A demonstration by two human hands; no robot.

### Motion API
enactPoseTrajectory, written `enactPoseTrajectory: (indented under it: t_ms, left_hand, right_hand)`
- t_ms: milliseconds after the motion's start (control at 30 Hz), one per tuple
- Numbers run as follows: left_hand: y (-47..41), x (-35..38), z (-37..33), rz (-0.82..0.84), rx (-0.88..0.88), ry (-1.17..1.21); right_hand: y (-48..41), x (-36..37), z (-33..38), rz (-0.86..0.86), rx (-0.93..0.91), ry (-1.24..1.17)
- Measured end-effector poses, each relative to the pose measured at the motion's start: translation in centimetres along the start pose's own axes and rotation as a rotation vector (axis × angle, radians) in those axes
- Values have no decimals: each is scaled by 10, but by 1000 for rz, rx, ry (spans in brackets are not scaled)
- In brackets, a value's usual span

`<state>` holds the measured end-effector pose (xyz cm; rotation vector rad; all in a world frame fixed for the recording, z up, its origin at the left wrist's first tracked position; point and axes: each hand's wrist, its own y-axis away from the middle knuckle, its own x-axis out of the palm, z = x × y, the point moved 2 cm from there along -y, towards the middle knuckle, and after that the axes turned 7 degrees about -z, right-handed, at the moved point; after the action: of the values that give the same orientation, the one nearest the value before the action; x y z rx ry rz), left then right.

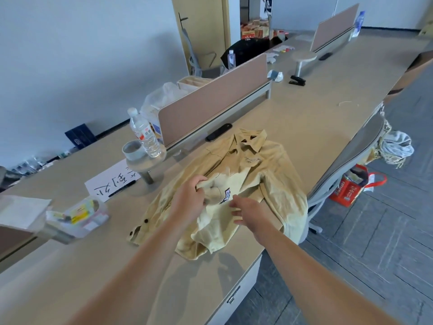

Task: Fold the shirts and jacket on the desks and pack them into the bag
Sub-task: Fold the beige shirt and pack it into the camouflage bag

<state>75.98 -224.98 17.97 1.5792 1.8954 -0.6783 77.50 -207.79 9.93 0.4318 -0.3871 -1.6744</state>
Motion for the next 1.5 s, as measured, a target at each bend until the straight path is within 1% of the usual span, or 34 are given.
enactPoseTrajectory:
  t_ms: [100,267,367,467,533,633,733,900,1000,1067,1300,1367,1500]
  left_hand:
    - [-13,-7,20,22,14,-82]
    - [-31,6,77,189,36,-142]
    - [-36,10,116,279,68,-162]
    - [-40,13,148,327,58,-119]
    - [-42,15,166,317,11,-60]
    - [-40,20,184,364,-71,-6]
    - [-37,21,189,380,-95,4]
    - [-35,12,178,398,-74,-4]
    - [-38,15,178,424,-57,12]
    - [-39,17,178,429,-57,28]
    - [-35,9,171,423,-47,78]
    - [-33,6,167,426,-60,97]
    - [-30,1,157,433,-77,132]
  right_hand:
    - [-1,20,-16,-40,45,75]
    - [-4,68,-53,-64,159,270]
    - [-7,96,-83,-92,192,382]
    - [-12,124,-105,-152,209,400]
    - [-16,139,-117,-196,256,343]
    - [-22,155,-130,-232,301,326]
    - [-25,162,-132,-236,289,400]
    - [-24,164,-136,-160,281,621]
    - [-19,169,-134,-160,240,618]
    - [-18,170,-136,-213,212,579]
    - [-14,172,-157,-207,279,658]
    - [-11,173,-155,-190,283,721]
    - [0,169,-152,-263,304,709]
